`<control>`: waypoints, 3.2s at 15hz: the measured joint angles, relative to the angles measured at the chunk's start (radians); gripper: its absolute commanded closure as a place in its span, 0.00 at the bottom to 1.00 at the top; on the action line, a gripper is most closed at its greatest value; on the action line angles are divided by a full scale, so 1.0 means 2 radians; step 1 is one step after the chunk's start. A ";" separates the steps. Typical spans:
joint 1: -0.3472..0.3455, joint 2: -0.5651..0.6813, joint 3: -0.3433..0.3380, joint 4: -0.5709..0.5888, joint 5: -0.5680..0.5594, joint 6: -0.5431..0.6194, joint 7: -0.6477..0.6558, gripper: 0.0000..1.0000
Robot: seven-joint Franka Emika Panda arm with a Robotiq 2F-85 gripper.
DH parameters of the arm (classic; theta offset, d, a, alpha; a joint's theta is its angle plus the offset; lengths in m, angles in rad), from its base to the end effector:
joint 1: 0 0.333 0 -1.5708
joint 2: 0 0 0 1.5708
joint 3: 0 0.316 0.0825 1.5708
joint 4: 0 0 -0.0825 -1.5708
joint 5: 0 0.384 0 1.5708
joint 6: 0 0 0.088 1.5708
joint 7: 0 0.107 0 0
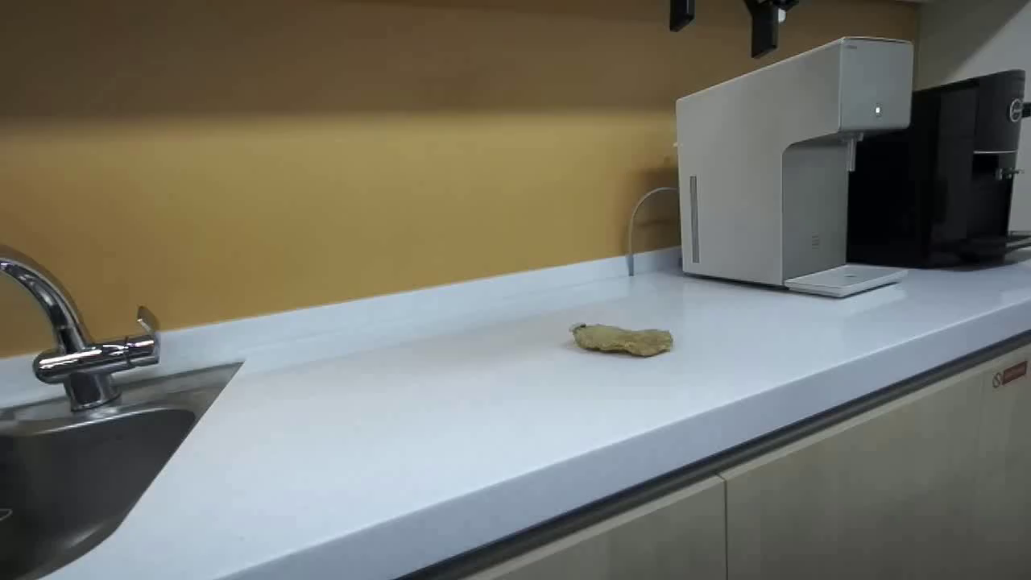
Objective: Wipe the counter with the brown cloth
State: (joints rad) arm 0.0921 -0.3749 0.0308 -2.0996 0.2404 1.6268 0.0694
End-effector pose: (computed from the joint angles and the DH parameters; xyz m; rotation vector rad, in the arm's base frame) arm 0.4244 0.0786 0.5674 -2.9187 -0.0372 0.1740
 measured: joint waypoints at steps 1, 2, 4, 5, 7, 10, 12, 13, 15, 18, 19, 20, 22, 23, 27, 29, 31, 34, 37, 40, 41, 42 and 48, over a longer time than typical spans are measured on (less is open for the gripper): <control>0.000 0.000 0.000 0.000 0.000 0.001 0.000 0.00; 0.000 0.000 0.000 0.000 0.000 0.001 0.000 0.00; 0.000 0.000 0.000 0.000 0.000 0.001 0.000 0.00; 0.000 0.000 0.000 0.000 0.000 0.001 0.000 0.00; 0.000 0.000 0.000 0.000 0.000 0.001 0.000 0.00; -0.001 0.000 0.001 0.000 0.000 0.001 -0.001 0.00; -0.002 0.002 0.006 -0.001 -0.004 0.009 -0.002 0.00; -0.003 0.004 0.011 -0.004 -0.008 0.020 -0.002 0.00; -0.002 0.011 0.026 -0.013 -0.025 0.056 -0.003 0.00; 0.001 0.032 0.052 -0.034 -0.065 0.131 -0.003 0.00; 0.002 0.041 0.059 -0.042 -0.078 0.157 -0.003 0.00; 0.003 0.052 0.064 -0.050 -0.092 0.184 -0.003 0.00; 0.004 0.075 0.073 -0.065 -0.123 0.236 -0.002 0.00; 0.004 0.086 0.075 -0.071 -0.137 0.256 0.000 0.00; 0.002 0.123 0.073 -0.076 -0.152 0.279 0.004 0.00; 0.003 0.124 0.073 -0.076 -0.151 0.279 0.003 0.00; 0.005 0.126 0.073 -0.076 -0.155 0.278 0.001 0.00; 0.010 0.146 0.073 -0.075 -0.165 0.281 0.001 0.00; 0.013 0.188 0.073 -0.071 -0.172 0.301 0.001 0.00; 0.015 0.231 0.072 -0.060 -0.179 0.330 0.001 0.00; 0.015 0.244 0.072 -0.055 -0.179 0.338 0.001 0.00; 0.016 0.257 0.071 -0.049 -0.179 0.344 0.001 0.00; 0.013 0.315 0.063 -0.014 -0.140 0.363 -0.028 0.00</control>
State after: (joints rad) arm 0.1177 0.2555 0.1566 -2.1276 -0.0405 2.3521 0.0127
